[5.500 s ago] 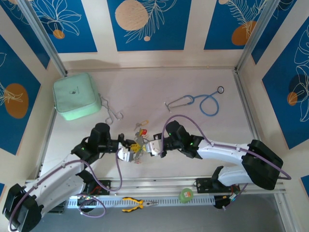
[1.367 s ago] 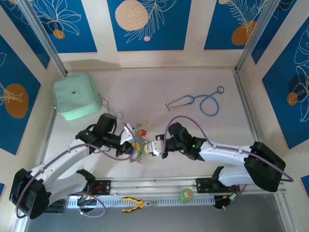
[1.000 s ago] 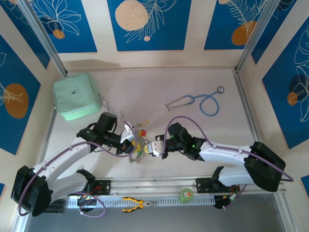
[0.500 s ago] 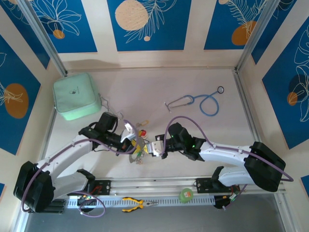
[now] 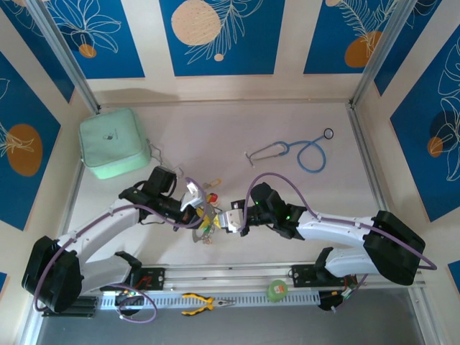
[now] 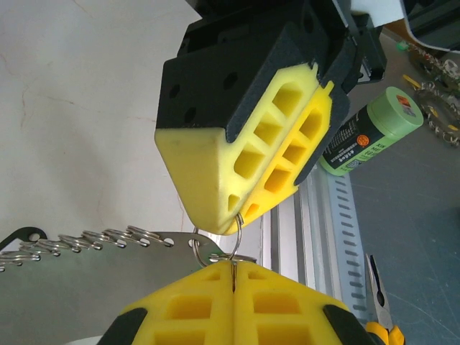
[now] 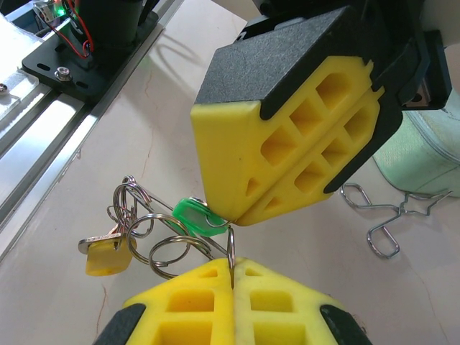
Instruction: Put the keys on the keyring
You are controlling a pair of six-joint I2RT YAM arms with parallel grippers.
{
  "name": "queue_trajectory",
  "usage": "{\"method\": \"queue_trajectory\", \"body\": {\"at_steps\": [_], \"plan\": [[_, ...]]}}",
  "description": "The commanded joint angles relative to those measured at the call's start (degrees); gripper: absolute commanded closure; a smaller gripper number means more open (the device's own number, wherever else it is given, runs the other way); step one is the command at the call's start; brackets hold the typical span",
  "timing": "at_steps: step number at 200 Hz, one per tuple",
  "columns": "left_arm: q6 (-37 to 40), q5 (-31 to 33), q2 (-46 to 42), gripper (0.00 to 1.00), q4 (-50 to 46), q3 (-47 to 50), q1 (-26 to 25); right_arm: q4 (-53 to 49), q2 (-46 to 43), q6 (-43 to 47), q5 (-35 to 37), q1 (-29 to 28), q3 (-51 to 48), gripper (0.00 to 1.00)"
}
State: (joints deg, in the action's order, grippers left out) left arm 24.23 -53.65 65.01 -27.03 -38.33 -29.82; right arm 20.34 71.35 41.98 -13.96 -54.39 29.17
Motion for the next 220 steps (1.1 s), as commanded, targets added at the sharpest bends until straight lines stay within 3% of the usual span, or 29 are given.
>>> {"method": "queue_trajectory", "body": {"at_steps": [1, 220], "plan": [[-0.56, -3.21, -0.15, 1.0, 0.9, -1.8, 0.81, 2.16, -1.22, 0.56, -0.99, -0.38, -0.43, 1.0], [-2.5, 5.48, 2.32, 1.0, 0.83, -2.19, 1.08, 2.29, -2.21, 0.65, -2.04, -0.99, -0.61, 1.0]]}}
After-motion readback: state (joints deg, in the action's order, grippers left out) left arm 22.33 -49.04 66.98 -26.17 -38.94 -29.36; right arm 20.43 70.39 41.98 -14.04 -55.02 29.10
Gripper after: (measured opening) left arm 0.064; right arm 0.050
